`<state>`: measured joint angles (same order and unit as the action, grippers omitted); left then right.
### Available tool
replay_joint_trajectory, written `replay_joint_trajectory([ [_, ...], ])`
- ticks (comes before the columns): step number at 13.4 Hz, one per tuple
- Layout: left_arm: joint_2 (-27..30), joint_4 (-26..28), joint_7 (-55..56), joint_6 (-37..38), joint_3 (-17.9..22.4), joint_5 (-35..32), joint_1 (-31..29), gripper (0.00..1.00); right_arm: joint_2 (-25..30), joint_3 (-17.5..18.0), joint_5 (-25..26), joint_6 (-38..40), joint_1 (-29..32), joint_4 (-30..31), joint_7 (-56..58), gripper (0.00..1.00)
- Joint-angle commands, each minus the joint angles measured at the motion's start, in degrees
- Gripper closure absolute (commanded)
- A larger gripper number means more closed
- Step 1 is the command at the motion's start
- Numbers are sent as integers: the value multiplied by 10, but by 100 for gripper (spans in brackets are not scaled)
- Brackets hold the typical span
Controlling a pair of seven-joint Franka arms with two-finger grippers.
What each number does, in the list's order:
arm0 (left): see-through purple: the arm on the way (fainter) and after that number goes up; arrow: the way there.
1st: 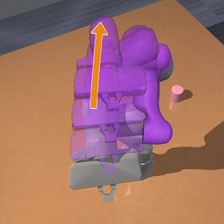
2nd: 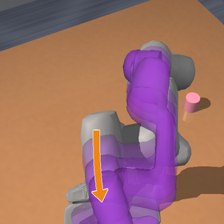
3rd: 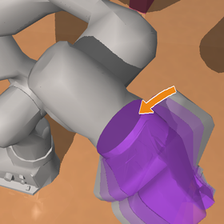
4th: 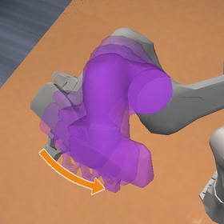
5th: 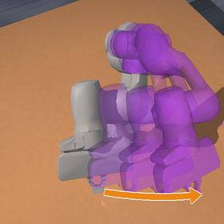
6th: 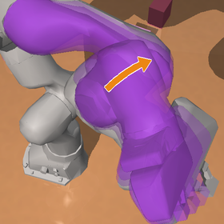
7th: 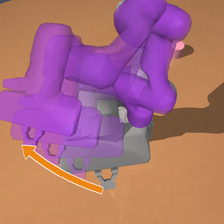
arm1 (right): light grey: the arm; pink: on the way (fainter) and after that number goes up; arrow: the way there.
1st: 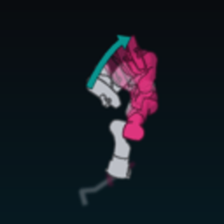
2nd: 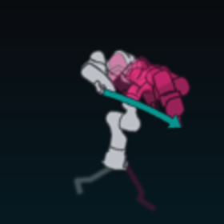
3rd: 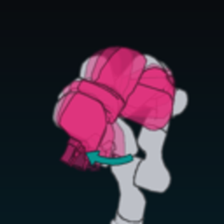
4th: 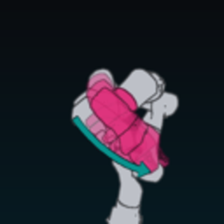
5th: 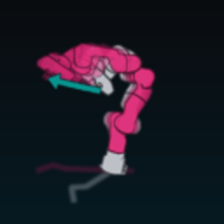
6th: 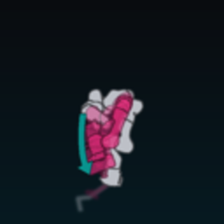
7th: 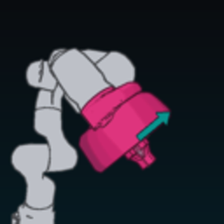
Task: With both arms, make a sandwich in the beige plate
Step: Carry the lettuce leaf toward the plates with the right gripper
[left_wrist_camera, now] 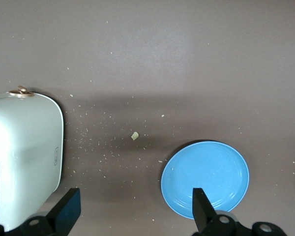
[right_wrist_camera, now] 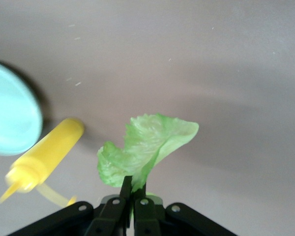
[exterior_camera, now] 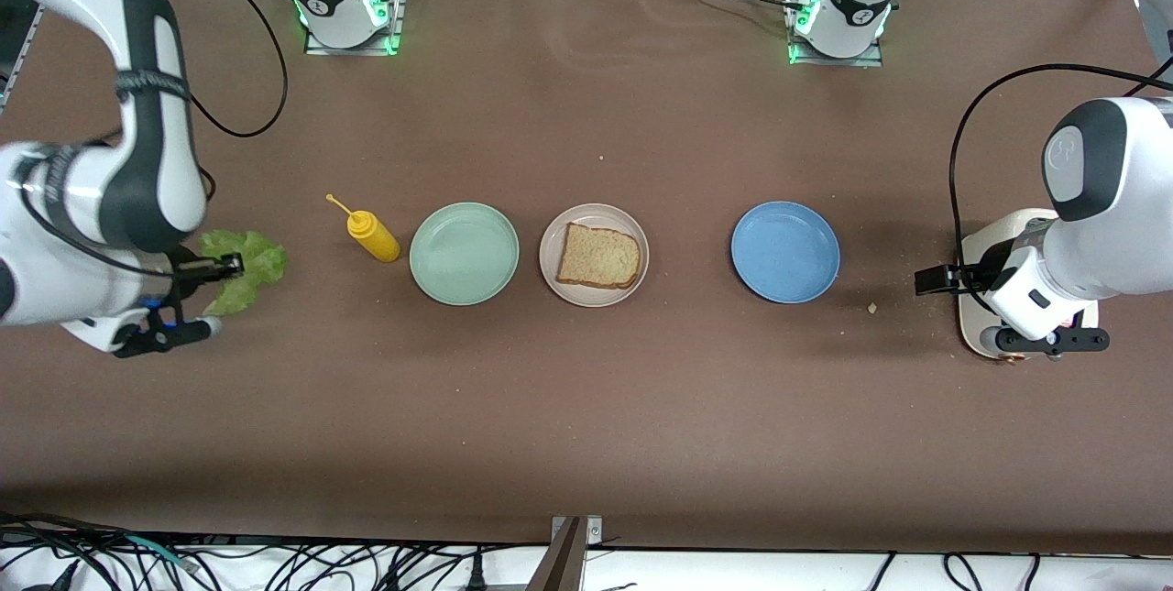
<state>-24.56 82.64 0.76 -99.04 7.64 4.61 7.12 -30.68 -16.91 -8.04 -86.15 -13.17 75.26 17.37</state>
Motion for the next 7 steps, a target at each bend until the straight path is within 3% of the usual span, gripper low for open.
replay_joint_trajectory([
  [1,5,-3,4,8,-2,-20,0,0,46,5,-5,76,-8,-31,-21,100],
  [4,6,-3,4,9,-2,-20,0,0,75,7,-93,81,-22,-31,-115,100],
  [7,6,-2,3,9,-2,-20,0,0,64,6,-118,57,-102,-29,-219,100],
])
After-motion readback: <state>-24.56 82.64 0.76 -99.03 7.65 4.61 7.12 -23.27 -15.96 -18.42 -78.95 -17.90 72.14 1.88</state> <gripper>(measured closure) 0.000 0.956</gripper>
